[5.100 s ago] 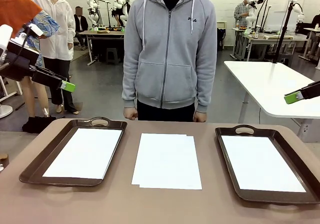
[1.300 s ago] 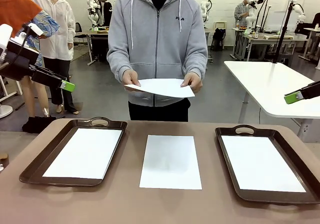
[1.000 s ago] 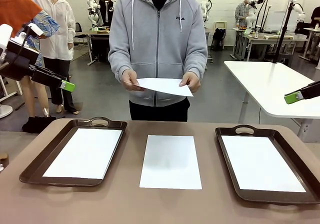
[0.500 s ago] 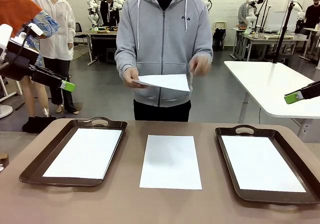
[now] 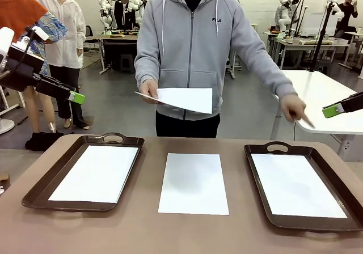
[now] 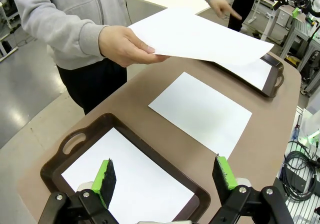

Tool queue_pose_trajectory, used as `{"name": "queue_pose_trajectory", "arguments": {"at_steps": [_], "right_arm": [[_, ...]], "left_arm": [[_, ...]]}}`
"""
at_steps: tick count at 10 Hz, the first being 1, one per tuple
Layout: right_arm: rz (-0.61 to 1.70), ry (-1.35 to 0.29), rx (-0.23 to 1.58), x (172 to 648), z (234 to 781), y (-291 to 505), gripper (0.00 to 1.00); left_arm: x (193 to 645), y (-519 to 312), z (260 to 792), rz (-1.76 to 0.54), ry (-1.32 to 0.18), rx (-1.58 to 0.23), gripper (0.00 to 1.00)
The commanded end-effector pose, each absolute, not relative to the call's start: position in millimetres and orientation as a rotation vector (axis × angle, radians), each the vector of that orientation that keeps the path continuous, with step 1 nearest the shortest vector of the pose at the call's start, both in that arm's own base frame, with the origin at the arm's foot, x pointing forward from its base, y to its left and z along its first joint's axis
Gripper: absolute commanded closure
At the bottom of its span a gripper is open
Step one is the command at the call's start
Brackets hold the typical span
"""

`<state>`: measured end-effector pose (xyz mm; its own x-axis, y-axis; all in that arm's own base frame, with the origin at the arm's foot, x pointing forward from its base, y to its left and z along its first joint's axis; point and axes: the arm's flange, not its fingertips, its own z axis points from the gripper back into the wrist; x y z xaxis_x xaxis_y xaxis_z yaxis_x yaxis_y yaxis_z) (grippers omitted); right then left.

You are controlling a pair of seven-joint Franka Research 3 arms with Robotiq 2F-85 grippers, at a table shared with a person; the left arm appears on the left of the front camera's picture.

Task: Sort the A4 documents.
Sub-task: Receive the A4 Paper.

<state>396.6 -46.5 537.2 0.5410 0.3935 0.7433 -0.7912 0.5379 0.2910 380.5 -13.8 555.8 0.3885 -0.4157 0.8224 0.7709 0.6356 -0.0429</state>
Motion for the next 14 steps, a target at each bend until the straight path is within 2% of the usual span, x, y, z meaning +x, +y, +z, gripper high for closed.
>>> {"name": "queue_pose_trajectory", "arguments": {"at_steps": [1,14], "right_arm": [[0.769,-0.672,0.677,396.4,537.3,-45.9,0.0],[0.769,-0.672,0.677,396.4,537.3,-45.9,0.0]], "left_arm": [[379.8,-14.1,556.1,-0.791,-0.891,-0.473,0.0],[379.8,-14.1,556.1,-0.791,-0.891,-0.473,0.0]]}}
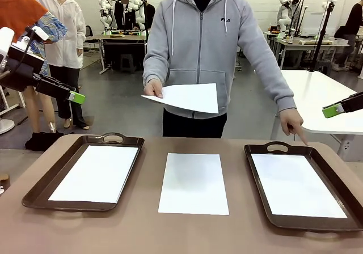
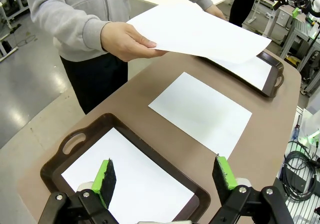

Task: Sort the A4 documents.
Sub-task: Receive the A4 Paper.

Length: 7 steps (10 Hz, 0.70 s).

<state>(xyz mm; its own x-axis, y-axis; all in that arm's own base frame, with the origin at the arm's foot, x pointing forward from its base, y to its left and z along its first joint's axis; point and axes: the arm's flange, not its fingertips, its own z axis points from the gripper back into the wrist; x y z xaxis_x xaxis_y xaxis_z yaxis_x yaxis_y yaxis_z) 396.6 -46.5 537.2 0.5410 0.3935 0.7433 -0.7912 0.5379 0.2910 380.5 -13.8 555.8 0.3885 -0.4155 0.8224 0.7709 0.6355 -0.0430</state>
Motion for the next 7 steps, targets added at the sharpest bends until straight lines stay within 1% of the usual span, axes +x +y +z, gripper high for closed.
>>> {"name": "queue_pose_trajectory", "arguments": {"at_steps": [1,7], "right_arm": [[0.769,-0.672,0.677,396.4,537.3,-45.9,0.0],[0.769,-0.672,0.677,396.4,537.3,-45.9,0.0]], "left_arm": [[379.8,-14.1,556.1,-0.791,-0.891,-0.473,0.0],[379.8,-14.1,556.1,-0.791,-0.891,-0.473,0.0]]}}
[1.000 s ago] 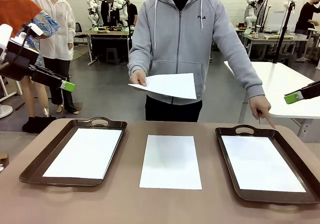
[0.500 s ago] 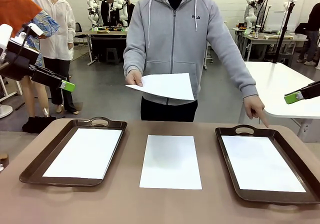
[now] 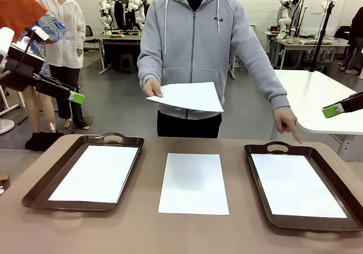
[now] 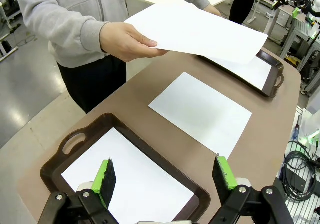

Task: Sort the A4 documents.
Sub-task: Receive the A4 Paper.

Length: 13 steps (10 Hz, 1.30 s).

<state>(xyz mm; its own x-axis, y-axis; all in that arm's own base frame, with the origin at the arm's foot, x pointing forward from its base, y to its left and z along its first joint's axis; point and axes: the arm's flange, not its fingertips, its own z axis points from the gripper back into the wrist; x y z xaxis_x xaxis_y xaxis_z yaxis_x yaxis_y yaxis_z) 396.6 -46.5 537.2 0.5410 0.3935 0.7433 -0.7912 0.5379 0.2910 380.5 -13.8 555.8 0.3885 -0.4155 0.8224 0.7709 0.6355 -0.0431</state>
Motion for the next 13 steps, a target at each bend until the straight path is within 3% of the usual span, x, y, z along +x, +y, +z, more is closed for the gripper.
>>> {"name": "queue_pose_trajectory", "arguments": {"at_steps": [1,4,8,13], "right_arm": [[0.769,-0.672,0.677,396,537,-46,0.0],[0.702,-0.693,0.753,405,527,-31,0.0],[0.661,-0.601,0.901,432,540,11,0.0],[0.485,-0.306,1.027,512,517,74,0.0]], "left_arm": [[380,-14,556,-0.791,-0.891,-0.473,0.0],[380,-14,556,-0.791,-0.891,-0.473,0.0],[380,-14,556,-0.791,-0.891,-0.473,0.0],[380,-14,556,-0.791,-0.891,-0.473,0.0]]}}
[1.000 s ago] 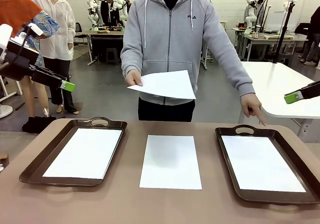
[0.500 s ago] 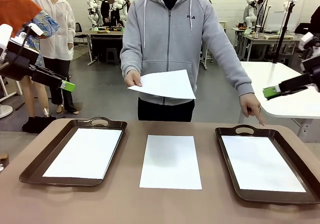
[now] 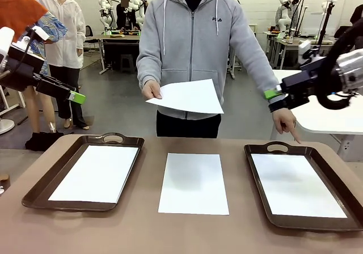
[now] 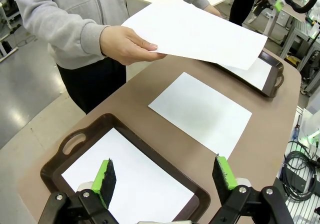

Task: Sort the A4 documents.
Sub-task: Receive the A4 Paper.

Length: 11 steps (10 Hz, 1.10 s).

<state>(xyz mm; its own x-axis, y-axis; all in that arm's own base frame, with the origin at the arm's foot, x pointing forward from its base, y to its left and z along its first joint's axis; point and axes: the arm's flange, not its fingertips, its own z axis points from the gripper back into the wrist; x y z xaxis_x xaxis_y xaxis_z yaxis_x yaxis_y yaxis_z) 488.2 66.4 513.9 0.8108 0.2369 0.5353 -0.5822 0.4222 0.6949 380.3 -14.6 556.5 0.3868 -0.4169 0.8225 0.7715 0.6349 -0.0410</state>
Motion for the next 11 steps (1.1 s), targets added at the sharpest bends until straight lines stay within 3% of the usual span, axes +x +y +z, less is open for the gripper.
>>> {"name": "queue_pose_trajectory", "arguments": {"at_steps": [1,7,11], "right_arm": [[0.461,-0.257,1.037,526,507,85,0.0],[0.308,-0.159,1.253,561,491,141,0.0],[0.229,-0.107,1.279,584,468,175,0.0]], "left_arm": [[380,-14,556,-0.791,-0.891,-0.473,0.0],[380,-14,556,-0.791,-0.891,-0.473,0.0],[380,-14,556,-0.791,-0.891,-0.473,0.0]]}}
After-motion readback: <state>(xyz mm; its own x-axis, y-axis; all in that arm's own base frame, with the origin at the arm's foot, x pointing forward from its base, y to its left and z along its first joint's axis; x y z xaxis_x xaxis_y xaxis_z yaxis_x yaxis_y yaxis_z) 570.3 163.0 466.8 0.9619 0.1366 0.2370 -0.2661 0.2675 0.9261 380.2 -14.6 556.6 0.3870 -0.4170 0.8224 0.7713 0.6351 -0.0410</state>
